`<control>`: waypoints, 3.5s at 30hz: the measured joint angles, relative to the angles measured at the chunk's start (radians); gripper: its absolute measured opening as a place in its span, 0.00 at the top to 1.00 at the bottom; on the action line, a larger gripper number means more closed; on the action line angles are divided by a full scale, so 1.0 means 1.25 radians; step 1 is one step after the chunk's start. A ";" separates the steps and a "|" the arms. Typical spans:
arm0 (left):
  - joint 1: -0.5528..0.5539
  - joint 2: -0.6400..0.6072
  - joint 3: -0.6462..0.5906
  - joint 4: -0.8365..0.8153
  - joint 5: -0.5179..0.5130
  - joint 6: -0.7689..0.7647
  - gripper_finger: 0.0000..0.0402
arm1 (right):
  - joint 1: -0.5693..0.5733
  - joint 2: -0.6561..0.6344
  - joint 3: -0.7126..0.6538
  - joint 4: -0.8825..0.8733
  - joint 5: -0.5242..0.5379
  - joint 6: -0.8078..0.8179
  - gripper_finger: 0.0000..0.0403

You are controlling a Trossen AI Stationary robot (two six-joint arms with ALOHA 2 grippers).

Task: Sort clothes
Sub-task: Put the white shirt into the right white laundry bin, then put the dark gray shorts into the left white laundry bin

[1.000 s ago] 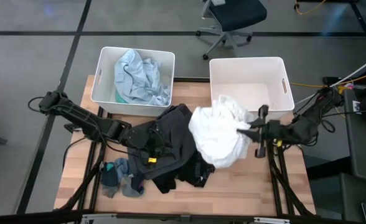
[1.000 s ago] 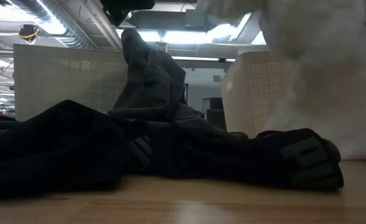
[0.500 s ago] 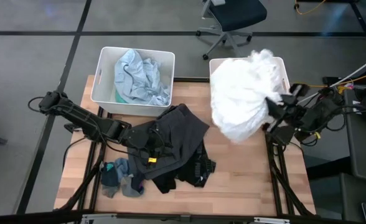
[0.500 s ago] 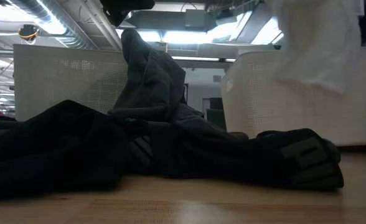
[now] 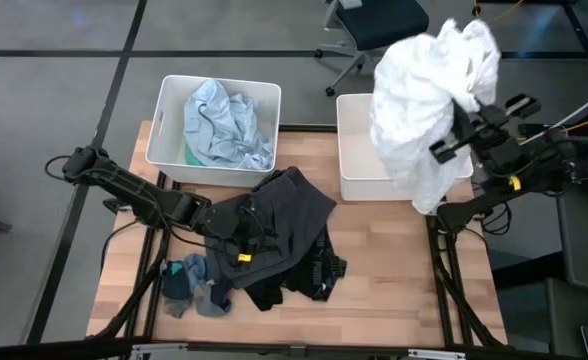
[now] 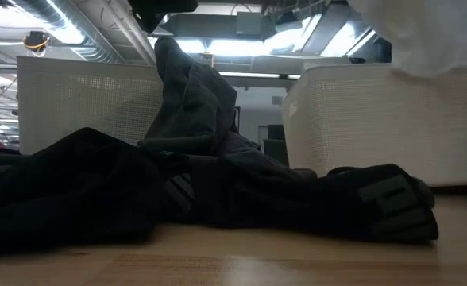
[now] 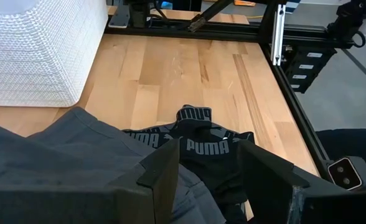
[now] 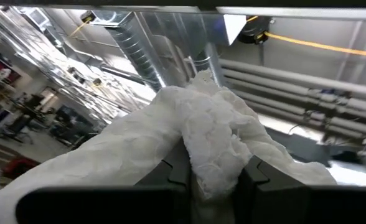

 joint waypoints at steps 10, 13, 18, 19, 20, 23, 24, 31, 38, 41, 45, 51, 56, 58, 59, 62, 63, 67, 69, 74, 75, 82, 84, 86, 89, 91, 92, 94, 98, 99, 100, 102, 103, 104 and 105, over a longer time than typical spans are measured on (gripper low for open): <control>0.000 0.000 0.000 0.001 -0.011 0.000 0.61 | -0.185 0.052 0.107 -0.114 -0.058 0.042 0.86; 0.000 0.000 0.000 0.001 -0.012 0.000 0.61 | -0.253 0.071 0.108 -0.175 -0.041 0.089 0.86; 0.000 0.000 0.000 0.007 -0.012 -0.001 0.61 | -0.382 0.106 0.108 -0.368 -0.016 0.226 0.86; 0.000 0.000 0.000 0.010 -0.012 -0.001 0.61 | -0.408 0.114 0.107 -0.405 -0.011 0.260 0.86; 0.000 0.000 0.000 0.011 -0.012 -0.001 0.61 | -0.433 0.120 0.107 -0.443 -0.008 0.295 0.86; 0.000 0.000 0.000 0.010 -0.012 -0.005 0.61 | -0.495 0.126 0.107 -0.574 -0.002 0.396 0.86; 0.000 0.000 0.000 0.011 -0.012 -0.005 0.61 | -0.512 0.128 0.107 -0.616 0.000 0.430 0.86; 0.000 0.000 0.000 0.010 -0.012 -0.005 0.61 | -0.600 0.152 0.107 -0.933 -0.050 0.710 0.86; 0.000 0.000 0.000 0.010 -0.012 -0.005 0.61 | -0.649 0.181 0.047 -1.095 -0.175 0.884 0.86; 0.000 0.000 0.000 0.009 -0.012 -0.011 0.61 | -0.666 0.198 0.003 -1.112 -0.211 0.918 0.86; 0.000 0.000 0.000 0.009 -0.013 -0.016 0.61 | -0.680 0.224 -0.046 -1.109 -0.251 0.960 0.86; 0.000 0.000 0.000 0.009 -0.013 -0.016 0.61 | -0.678 0.274 -0.079 -1.108 -0.256 0.978 0.80; 0.000 0.000 0.000 0.009 -0.013 -0.016 0.61 | -0.678 0.293 -0.080 -1.102 -0.255 1.012 0.71; 0.000 0.000 0.000 0.008 -0.013 -0.016 0.61 | -0.678 0.294 -0.080 -1.102 -0.255 1.019 0.66; 0.000 0.000 0.000 0.007 -0.013 -0.016 0.61 | -0.678 0.293 -0.080 -1.102 -0.255 1.020 0.64; 0.000 0.000 0.000 0.006 -0.013 -0.015 0.61 | -0.678 0.287 -0.080 -1.101 -0.251 1.020 0.55; 0.000 0.000 0.000 0.006 -0.013 -0.015 0.61 | -0.678 0.287 -0.077 -1.101 -0.247 1.020 0.52; 0.000 0.000 0.000 0.006 -0.013 -0.015 0.61 | -0.677 0.287 -0.026 -1.134 -0.248 1.020 0.41; 0.000 0.000 0.000 0.006 -0.013 -0.016 0.61 | -0.677 0.287 0.018 -1.164 -0.248 1.020 0.37; 0.000 0.000 0.000 0.006 -0.013 -0.026 0.61 | -0.677 0.276 0.132 -1.221 -0.292 1.046 0.33; 0.000 0.000 0.000 0.006 -0.013 -0.035 0.61 | -0.677 0.269 0.146 -1.222 -0.318 1.054 0.33; 0.000 -0.017 0.000 -0.074 -0.012 -0.120 0.61 | -0.676 0.214 0.161 -1.197 -0.579 1.089 0.33; 0.000 -0.032 0.000 -0.109 -0.014 -0.149 0.61 | -0.670 0.209 0.157 -1.189 -0.647 1.095 0.33; 0.000 -0.051 0.000 -0.153 -0.022 -0.186 0.61 | -0.644 0.204 0.141 -1.167 -0.681 1.104 0.33; -0.001 -0.085 0.000 -0.221 -0.040 -0.245 0.61 | -0.587 0.202 0.108 -1.120 -0.684 1.104 0.33; -0.002 -0.105 0.001 -0.271 -0.048 -0.294 0.61 | -0.540 0.202 0.083 -1.081 -0.683 1.104 0.33; -0.002 -0.111 0.001 -0.298 -0.049 -0.318 0.61 | -0.517 0.203 0.070 -1.054 -0.681 1.104 0.33; -0.002 -0.122 0.001 -0.345 -0.053 -0.364 0.61 | -0.471 0.206 0.041 -1.003 -0.680 1.104 0.33; -0.002 -0.125 0.001 -0.414 -0.075 -0.438 0.61 | -0.391 0.216 -0.020 -0.888 -0.680 1.101 0.33; -0.002 -0.122 0.000 -0.421 -0.085 -0.454 0.61 | -0.375 0.221 -0.036 -0.863 -0.680 1.099 0.33; -0.002 -0.119 0.000 -0.420 -0.096 -0.462 0.61 | -0.360 0.228 -0.050 -0.841 -0.680 1.094 0.33; -0.002 -0.113 0.000 -0.414 -0.126 -0.469 0.61 | -0.334 0.246 -0.080 -0.792 -0.680 1.082 0.33; -0.002 -0.109 0.000 -0.401 -0.141 -0.473 0.61 | -0.322 0.255 -0.094 -0.765 -0.679 1.080 0.33; -0.002 -0.107 0.000 -0.386 -0.148 -0.476 0.61 | -0.312 0.266 -0.107 -0.741 -0.679 1.080 0.33; -0.002 -0.102 0.000 -0.377 -0.150 -0.476 0.61 | -0.304 0.278 -0.122 -0.714 -0.679 1.080 0.33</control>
